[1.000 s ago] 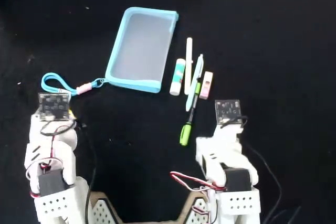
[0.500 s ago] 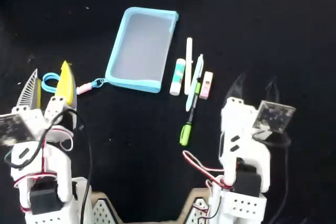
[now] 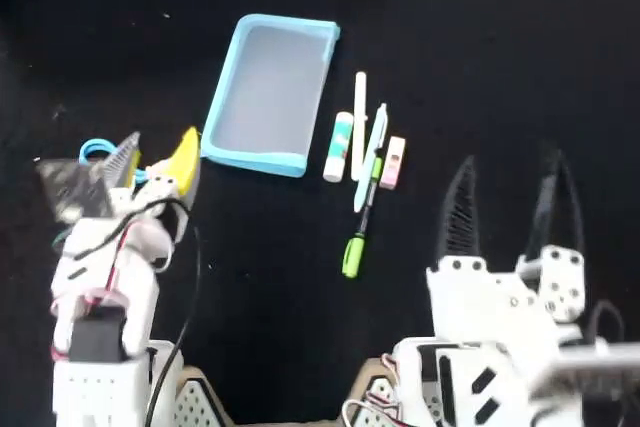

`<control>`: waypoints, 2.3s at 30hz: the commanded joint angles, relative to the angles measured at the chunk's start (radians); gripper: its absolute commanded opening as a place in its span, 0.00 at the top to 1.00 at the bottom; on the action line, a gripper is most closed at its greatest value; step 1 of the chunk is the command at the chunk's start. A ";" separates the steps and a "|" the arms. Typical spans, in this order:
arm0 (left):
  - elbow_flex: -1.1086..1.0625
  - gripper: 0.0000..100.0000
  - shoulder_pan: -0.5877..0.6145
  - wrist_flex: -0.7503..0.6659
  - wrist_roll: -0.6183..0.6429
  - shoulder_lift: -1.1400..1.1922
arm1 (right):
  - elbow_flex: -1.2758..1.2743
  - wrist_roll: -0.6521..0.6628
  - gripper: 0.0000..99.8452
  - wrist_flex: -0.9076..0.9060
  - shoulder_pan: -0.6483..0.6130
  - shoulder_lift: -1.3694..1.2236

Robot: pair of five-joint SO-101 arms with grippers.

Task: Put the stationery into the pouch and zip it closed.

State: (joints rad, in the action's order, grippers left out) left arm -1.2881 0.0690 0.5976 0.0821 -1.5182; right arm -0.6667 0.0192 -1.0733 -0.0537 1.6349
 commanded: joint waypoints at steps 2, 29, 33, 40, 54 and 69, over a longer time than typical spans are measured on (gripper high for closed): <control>0.091 0.76 -0.005 -0.072 -0.041 0.298 | 0.056 0.066 0.74 -0.103 -0.072 -0.338; 1.228 0.76 0.114 0.427 -0.664 1.657 | -0.390 -0.224 0.74 0.405 -0.276 -1.024; 1.262 0.76 0.124 0.428 -0.744 1.741 | -0.390 -0.224 0.74 0.405 -0.276 -1.023; 1.380 0.76 0.122 0.430 -0.760 1.884 | -0.390 -0.224 0.74 0.402 -0.276 -1.024; 1.469 0.98 0.087 0.738 -0.760 1.913 | -0.407 -0.224 0.74 0.407 -0.276 -1.024; 1.388 0.97 -0.090 1.152 -0.539 1.625 | -0.406 -0.233 0.74 0.407 -0.124 -1.018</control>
State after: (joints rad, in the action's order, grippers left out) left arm 0.1327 -0.0046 1.7208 -0.4841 0.2064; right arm -1.0871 -0.2018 -0.6882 -0.2148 0.6130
